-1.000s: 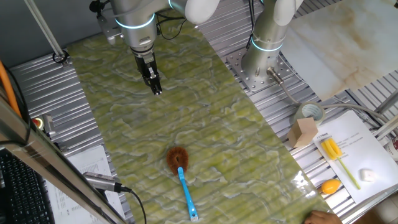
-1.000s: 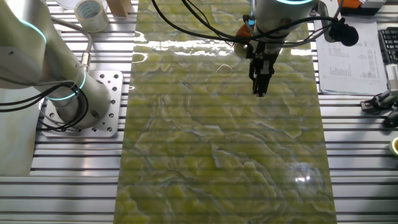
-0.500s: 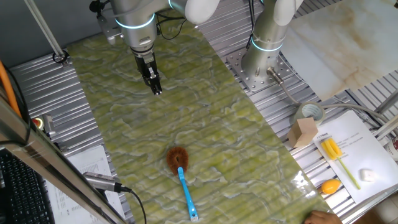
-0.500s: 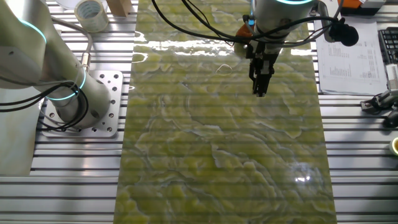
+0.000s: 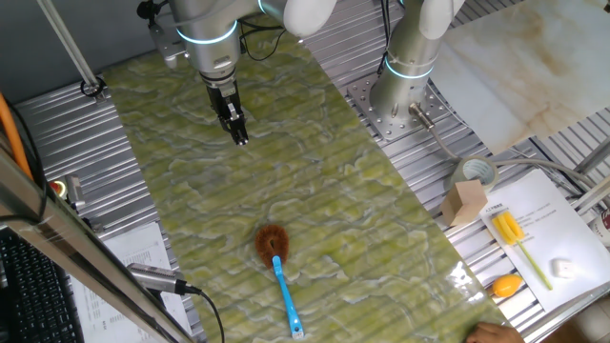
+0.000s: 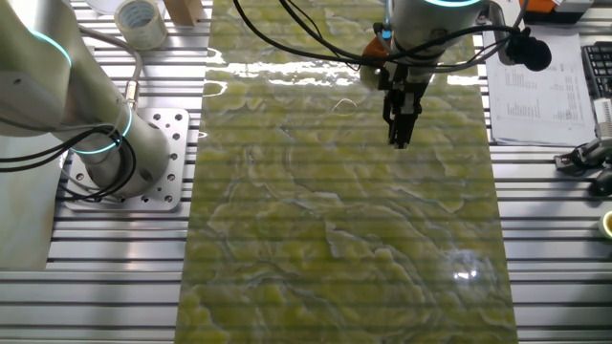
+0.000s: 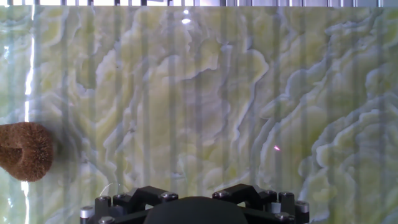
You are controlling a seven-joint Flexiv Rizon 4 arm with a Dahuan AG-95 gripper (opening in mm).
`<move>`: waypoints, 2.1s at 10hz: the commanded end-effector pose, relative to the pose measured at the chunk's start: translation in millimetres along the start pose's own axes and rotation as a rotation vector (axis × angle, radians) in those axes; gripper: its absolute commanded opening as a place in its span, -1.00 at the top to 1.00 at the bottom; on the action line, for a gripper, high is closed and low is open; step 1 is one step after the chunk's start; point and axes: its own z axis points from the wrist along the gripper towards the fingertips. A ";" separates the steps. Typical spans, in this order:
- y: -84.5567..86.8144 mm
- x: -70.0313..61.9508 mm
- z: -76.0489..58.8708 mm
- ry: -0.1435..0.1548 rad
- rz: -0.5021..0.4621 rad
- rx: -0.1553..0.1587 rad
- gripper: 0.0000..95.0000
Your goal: Scrub the table with a brush
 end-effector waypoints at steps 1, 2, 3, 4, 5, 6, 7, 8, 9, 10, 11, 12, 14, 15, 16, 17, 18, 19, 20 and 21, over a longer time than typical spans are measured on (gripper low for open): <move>0.4 0.1 0.2 0.079 -0.301 -0.076 1.00; 0.8 0.0 0.4 0.080 -0.306 -0.072 1.00; 0.9 0.0 0.4 0.079 -0.314 -0.072 1.00; 0.9 -0.1 0.4 0.078 -0.317 -0.071 1.00; 0.9 -0.1 0.4 0.078 -0.317 -0.071 1.00; 1.0 -0.1 0.5 0.078 -0.320 -0.071 1.00; 1.1 -0.1 0.5 0.077 -0.336 -0.068 1.00; 1.6 -0.2 0.7 0.073 -0.363 -0.064 1.00; 2.2 -0.3 1.1 0.068 -0.380 -0.064 1.00; 3.4 -0.5 1.6 0.067 -0.407 -0.064 1.00; 7.0 -1.1 3.3 0.068 -0.443 -0.062 1.00; 10.3 -1.5 4.9 0.067 -0.452 -0.062 1.00; 27.4 -3.1 12.2 0.057 -0.499 -0.064 1.00; 37.2 -4.0 16.0 0.054 -0.499 -0.062 1.00; 49.8 -6.6 19.2 0.050 -0.504 -0.061 1.00; 59.8 -8.9 20.7 0.049 -0.523 -0.061 1.00; 64.2 -9.9 21.2 0.048 -0.541 -0.061 1.00; 72.4 -13.2 21.1 0.044 -0.590 -0.064 1.00; 73.5 -13.9 21.1 0.044 -0.602 -0.064 1.00; 73.9 -15.8 23.9 0.042 -0.641 -0.065 1.00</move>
